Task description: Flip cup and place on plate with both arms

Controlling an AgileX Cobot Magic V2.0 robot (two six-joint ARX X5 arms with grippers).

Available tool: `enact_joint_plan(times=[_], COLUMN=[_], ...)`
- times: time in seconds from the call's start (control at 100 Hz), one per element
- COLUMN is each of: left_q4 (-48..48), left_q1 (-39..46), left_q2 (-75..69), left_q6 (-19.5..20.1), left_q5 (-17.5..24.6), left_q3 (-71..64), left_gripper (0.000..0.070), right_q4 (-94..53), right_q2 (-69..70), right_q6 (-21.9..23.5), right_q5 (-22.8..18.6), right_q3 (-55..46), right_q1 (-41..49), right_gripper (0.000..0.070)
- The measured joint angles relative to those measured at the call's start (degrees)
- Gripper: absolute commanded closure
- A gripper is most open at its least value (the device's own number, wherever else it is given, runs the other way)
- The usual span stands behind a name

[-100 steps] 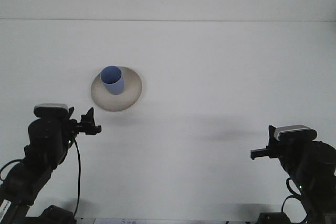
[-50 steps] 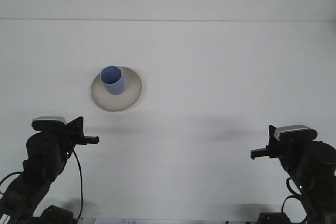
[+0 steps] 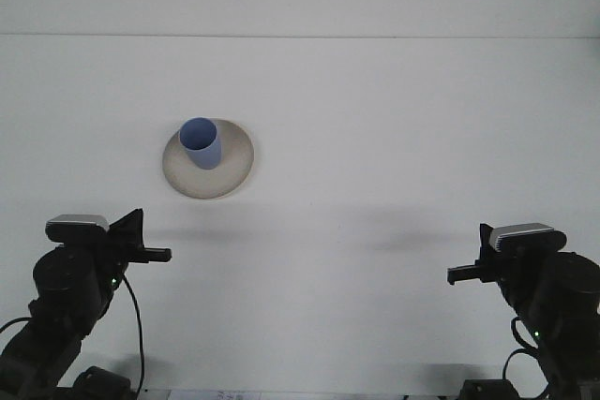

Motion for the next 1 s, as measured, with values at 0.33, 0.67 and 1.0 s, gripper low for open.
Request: enact_joint_plan(times=[0.33,0.67,1.0], left_q4=[15.6,28.6,29.2], left_q1=[0.5,6.5,9.0], left_q2=[-9.1,-26.0,-33.2], left_q6=[7.0,8.9,7.3], left_q5=[0.0,0.0,0.0], left_q3=[-6.6,-31.2,-40.7], left_gripper=[0.0688,0.0688,0.0688], right_q4=[0.0,0.0,0.1], right_q2=[0.0,0.0,0.0], right_q6=[0.0,0.0,0.0], right_q5=[0.0,0.0,0.0], right_q3=[0.0,0.0,0.0], right_q1=[0.0,0.0,0.0], right_gripper=[0.0700,0.0700,0.0700])
